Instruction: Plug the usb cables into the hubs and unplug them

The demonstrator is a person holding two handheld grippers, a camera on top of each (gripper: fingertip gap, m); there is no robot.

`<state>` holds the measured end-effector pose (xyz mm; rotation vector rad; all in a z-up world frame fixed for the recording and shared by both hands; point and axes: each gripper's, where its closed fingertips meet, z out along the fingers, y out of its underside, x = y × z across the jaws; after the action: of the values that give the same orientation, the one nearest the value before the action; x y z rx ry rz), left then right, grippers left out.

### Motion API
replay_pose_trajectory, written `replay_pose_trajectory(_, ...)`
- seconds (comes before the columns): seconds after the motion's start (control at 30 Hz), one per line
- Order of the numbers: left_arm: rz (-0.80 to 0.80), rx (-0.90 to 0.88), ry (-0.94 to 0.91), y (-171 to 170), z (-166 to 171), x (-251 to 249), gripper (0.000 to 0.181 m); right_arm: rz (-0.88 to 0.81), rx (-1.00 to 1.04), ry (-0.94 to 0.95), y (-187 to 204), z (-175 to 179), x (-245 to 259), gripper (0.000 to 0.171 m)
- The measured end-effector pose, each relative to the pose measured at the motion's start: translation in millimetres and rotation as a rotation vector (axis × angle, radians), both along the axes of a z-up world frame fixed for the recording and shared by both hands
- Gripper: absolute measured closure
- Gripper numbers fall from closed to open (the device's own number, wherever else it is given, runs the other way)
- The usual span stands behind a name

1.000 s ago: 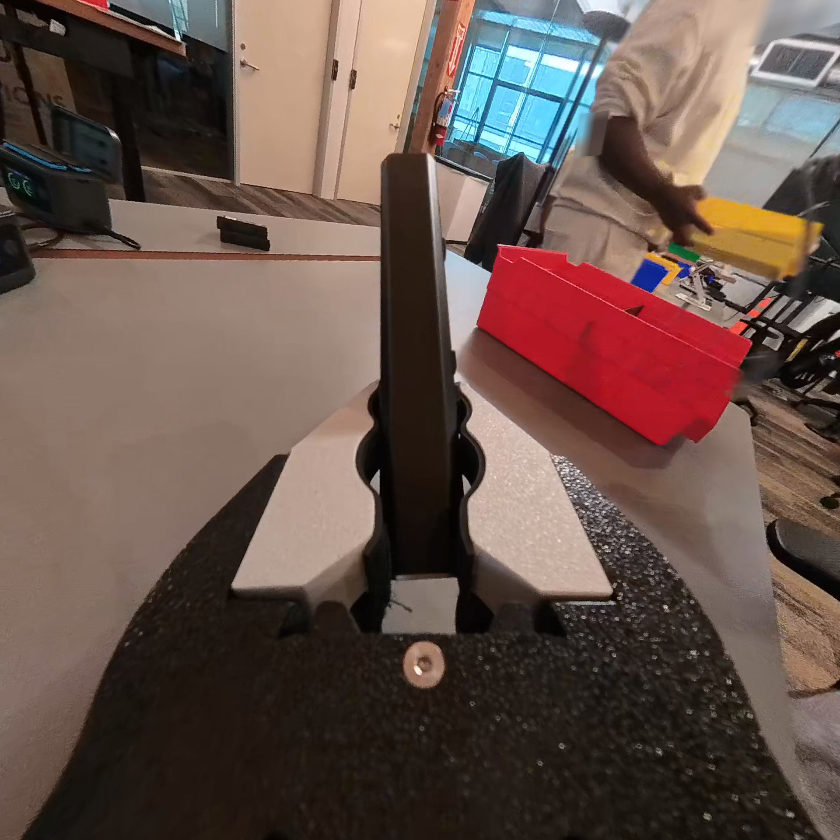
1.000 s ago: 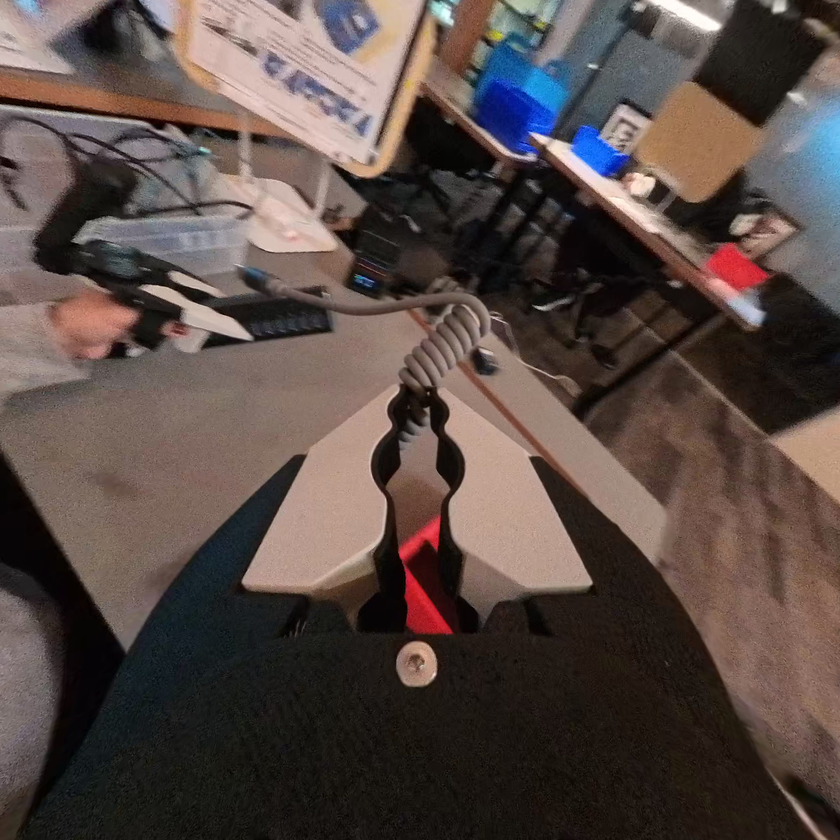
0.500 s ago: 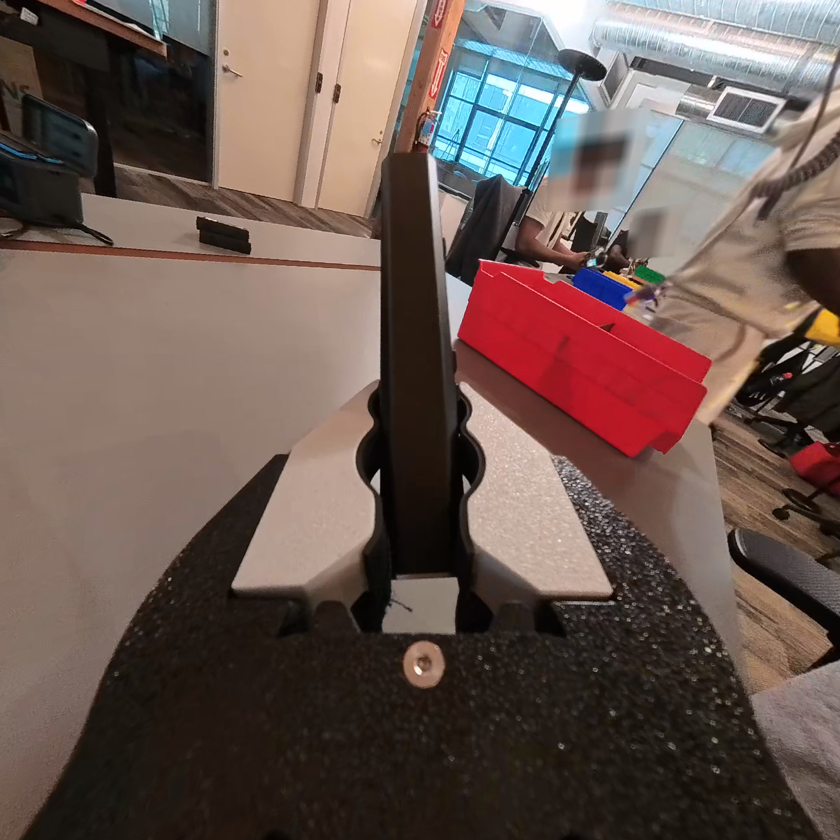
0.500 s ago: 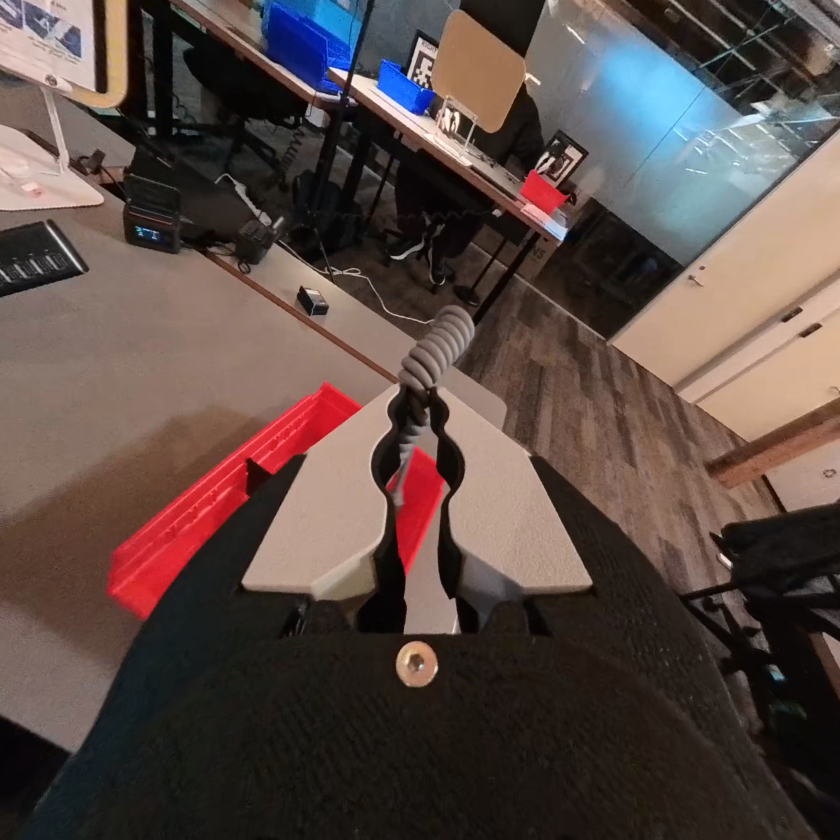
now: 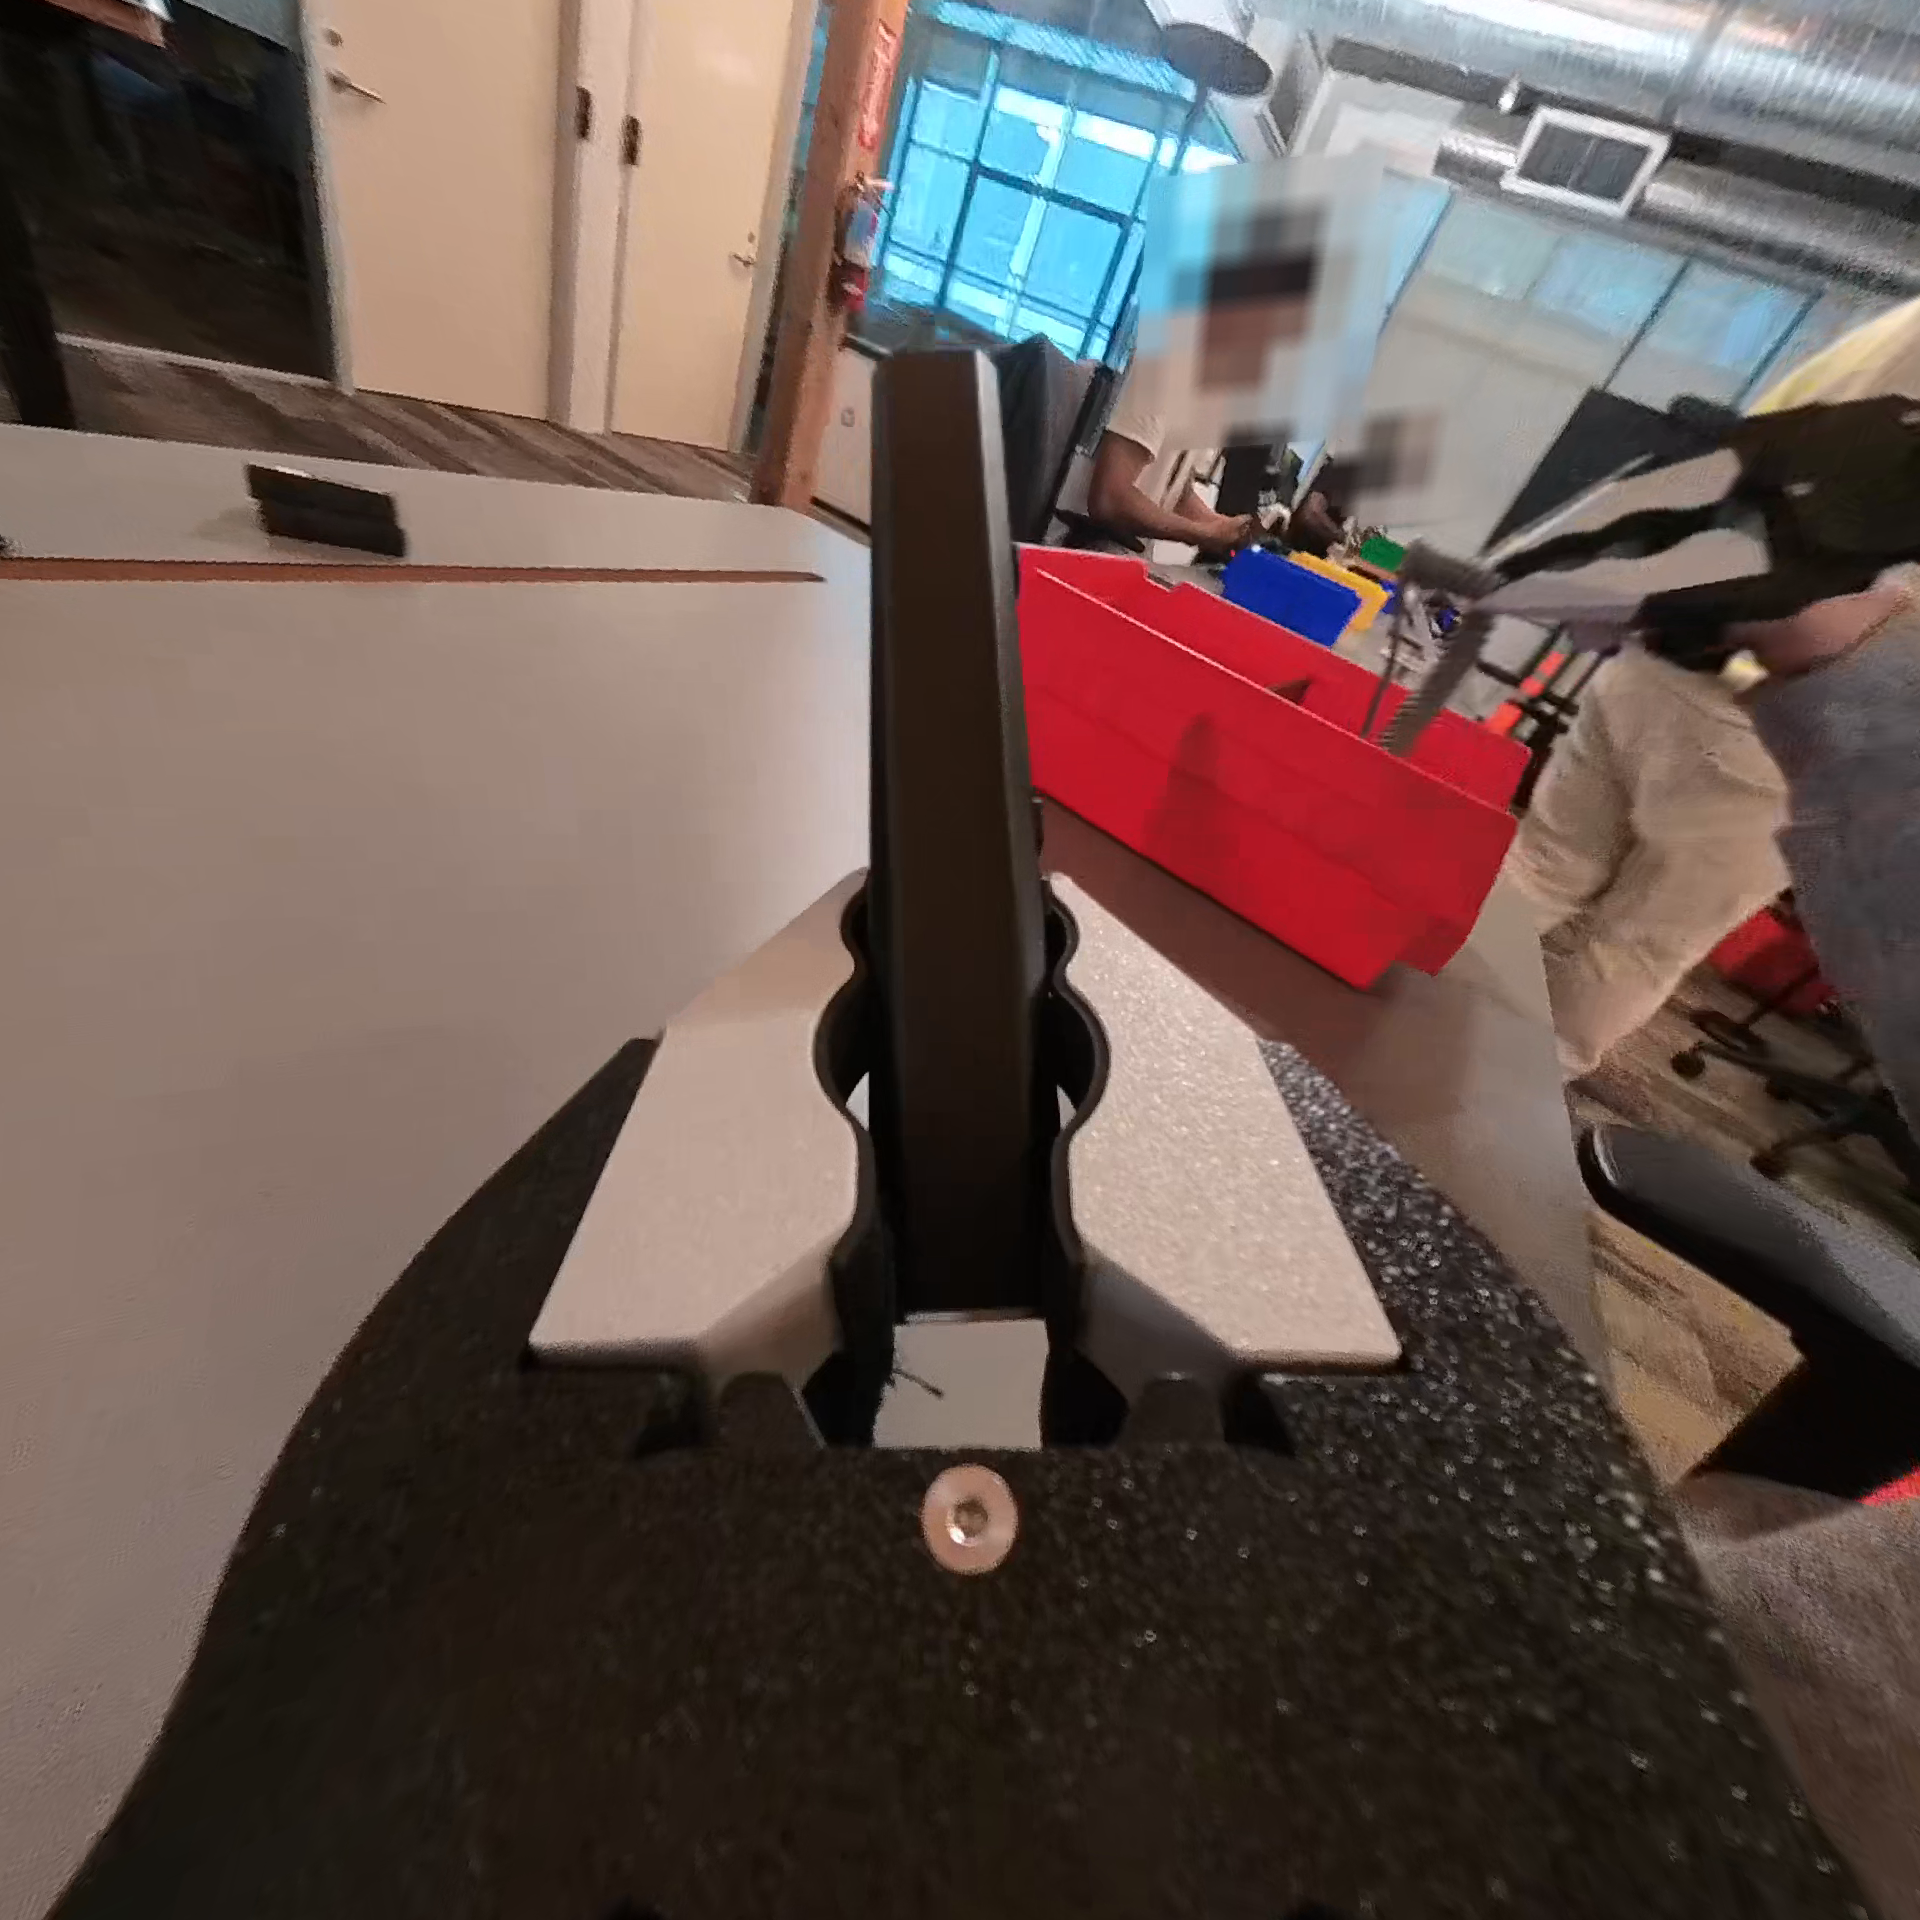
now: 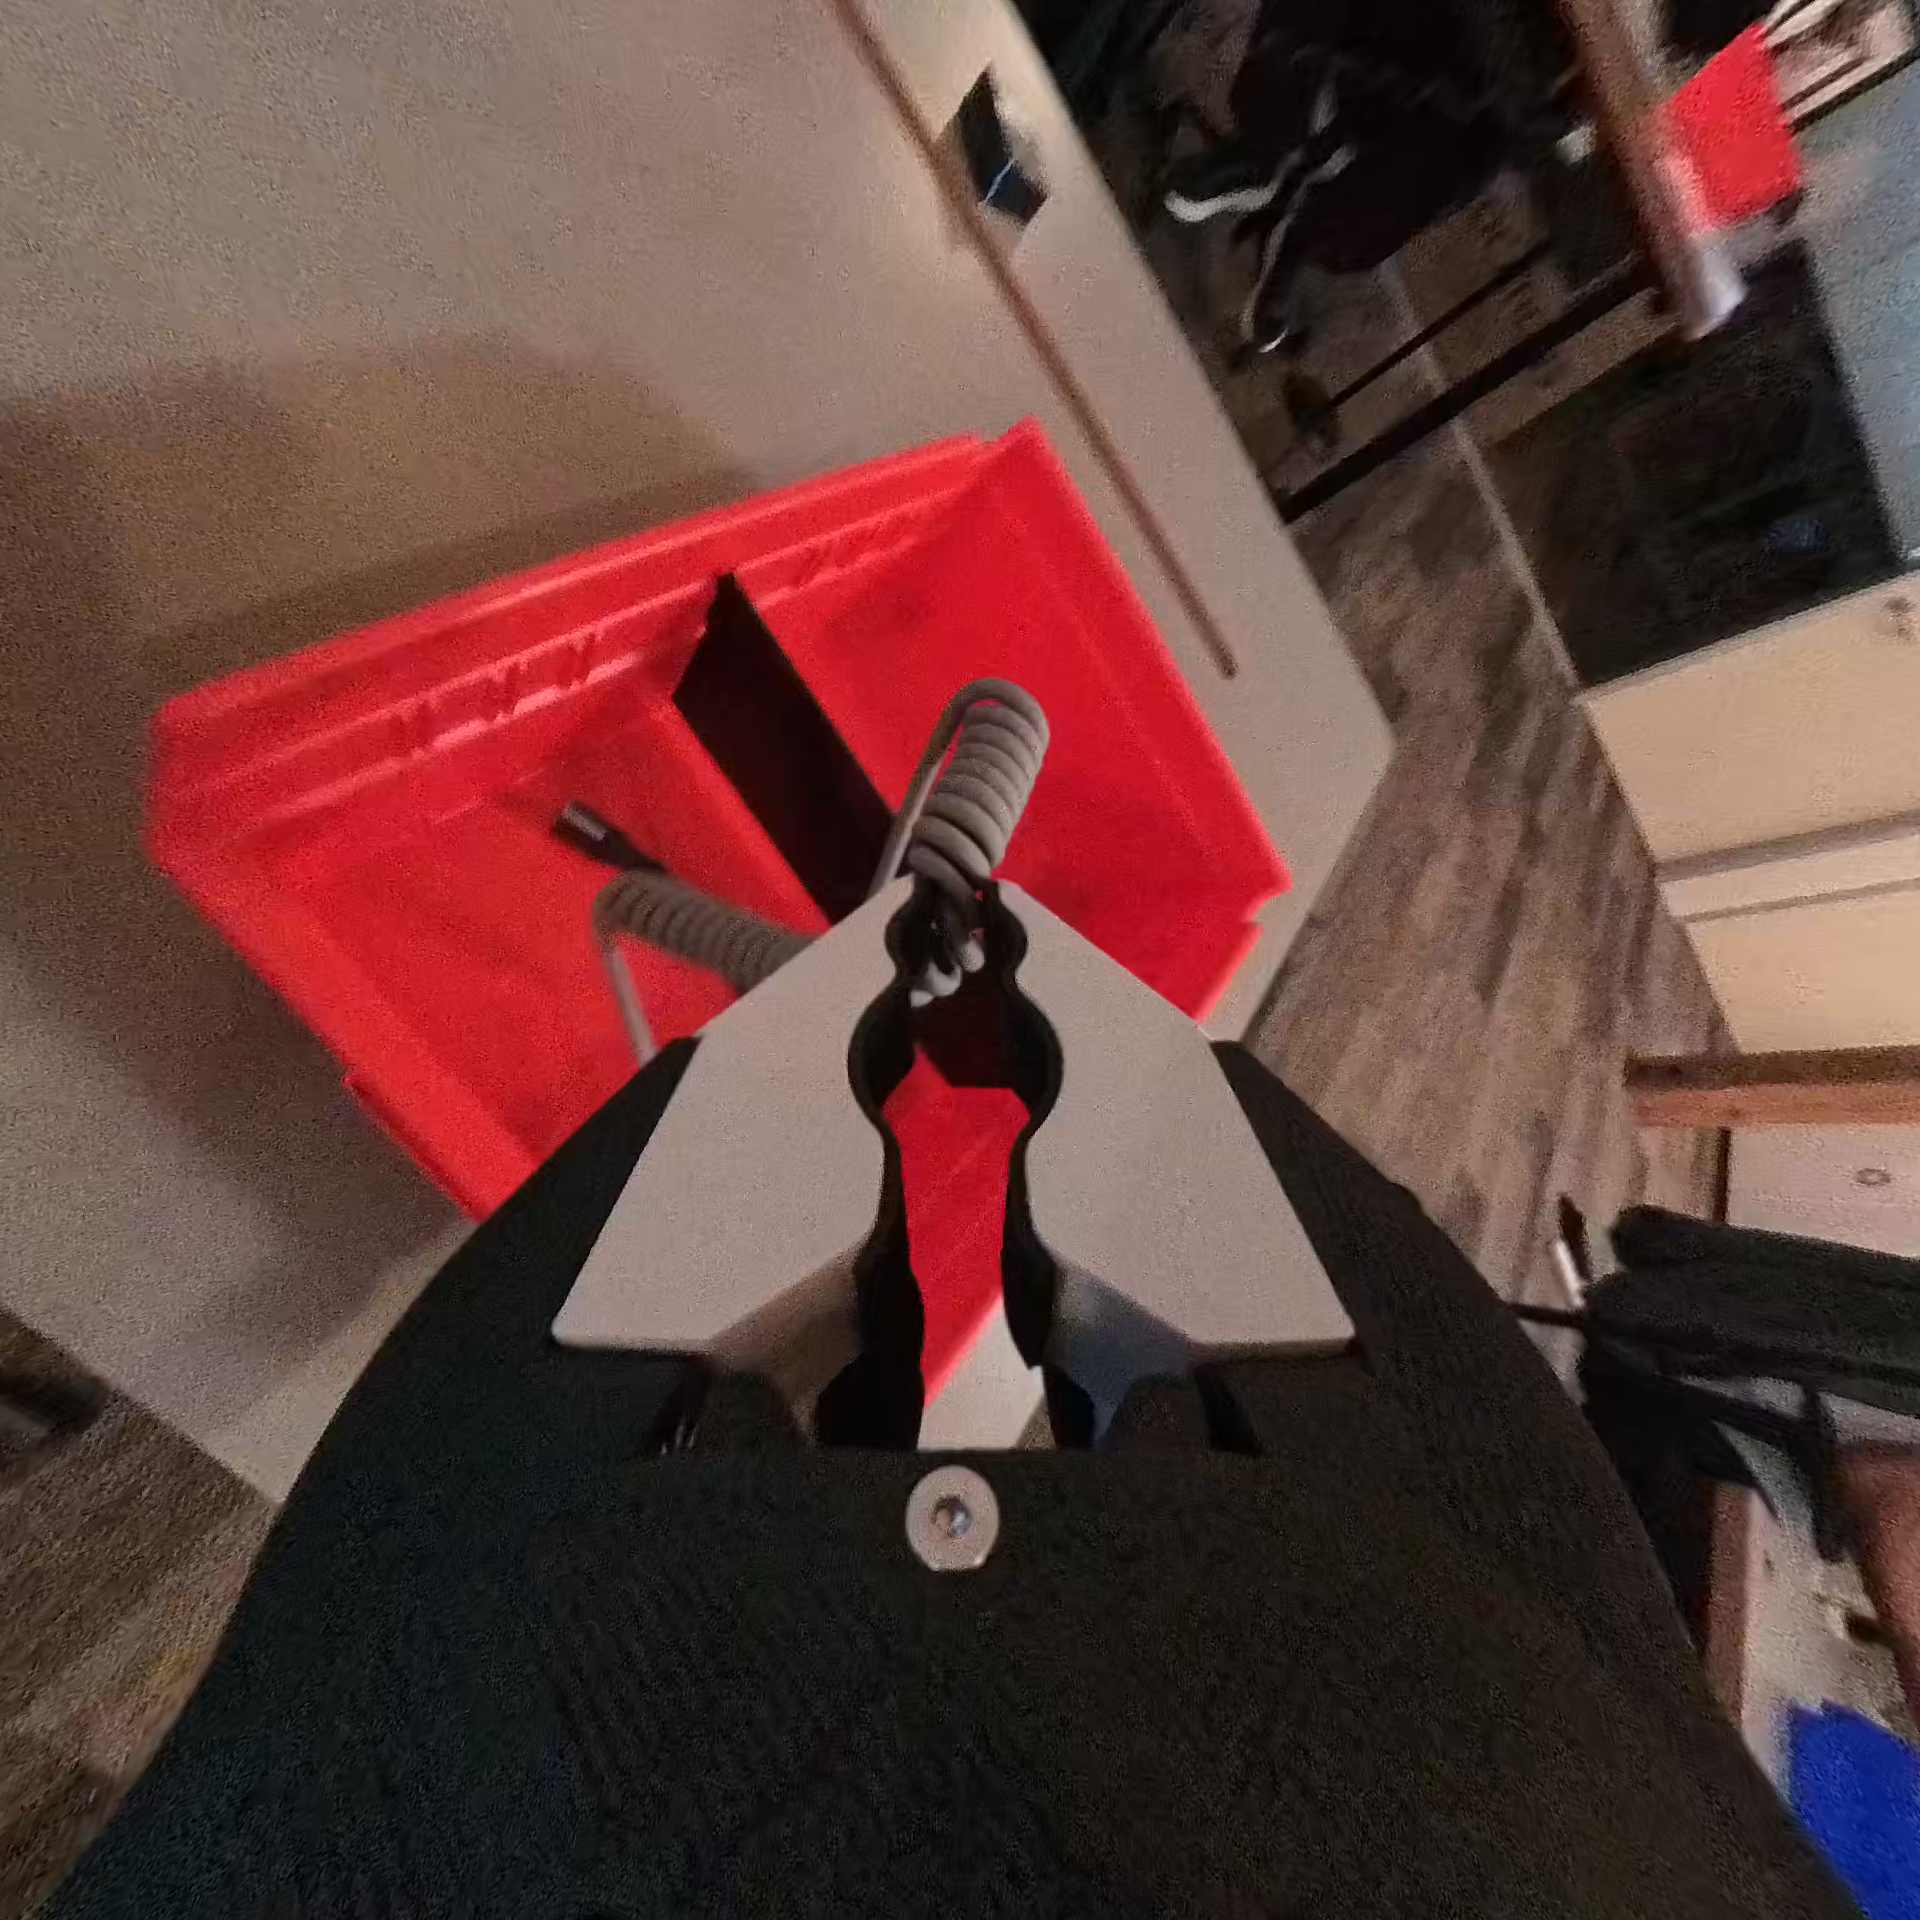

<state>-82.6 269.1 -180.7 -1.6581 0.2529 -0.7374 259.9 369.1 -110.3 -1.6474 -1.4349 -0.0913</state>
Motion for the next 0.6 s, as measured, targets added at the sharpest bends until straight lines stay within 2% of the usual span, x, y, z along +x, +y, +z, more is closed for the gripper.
replay_pose_trajectory(0.1,-0.045,0.011,0.021,-3,1,14,0.156,0.014,-0.254,-0.071,-12,-53,0,0.161)
replay_pose_trajectory(0.13,-0.047,0.016,0.049,-3,0,16,0.156,0.0,-0.374,-0.089,-19,-69,0,0.155)
replay_pose_trajectory(0.17,-0.049,0.022,0.081,-4,-2,17,0.156,-0.03,-0.439,-0.113,-23,-76,1,0.135)
replay_pose_trajectory(0.2,-0.048,0.033,0.108,-4,-3,17,0.156,-0.057,-0.433,-0.122,-23,-73,1,0.107)
replay_pose_trajectory(0.23,-0.041,0.049,0.133,-5,-3,17,0.156,-0.101,-0.39,-0.148,-21,-63,4,0.088)
replay_pose_trajectory(0.3,-0.025,0.097,0.201,-7,-1,15,0.156,-0.148,-0.17,-0.156,-14,-20,0,0.075)
replay_pose_trajectory(0.37,-0.02,0.169,0.309,-11,0,17,0.156,0.025,-0.045,-0.023,-36,22,-60,0.072)
replay_pose_trajectory(0.43,-0.04,0.259,0.445,-18,1,25,0.156,0.299,-0.003,0.042,-77,36,-135,0.07)
replay_pose_trajectory(0.5,-0.095,0.373,0.563,-28,2,39,0.156,0.539,0.013,-0.002,-114,23,-198,0.068)
replay_pose_trajectory(0.6,-0.196,0.451,0.628,-44,0,61,0.156,0.669,0.015,-0.202,-126,-19,-247,0.071)
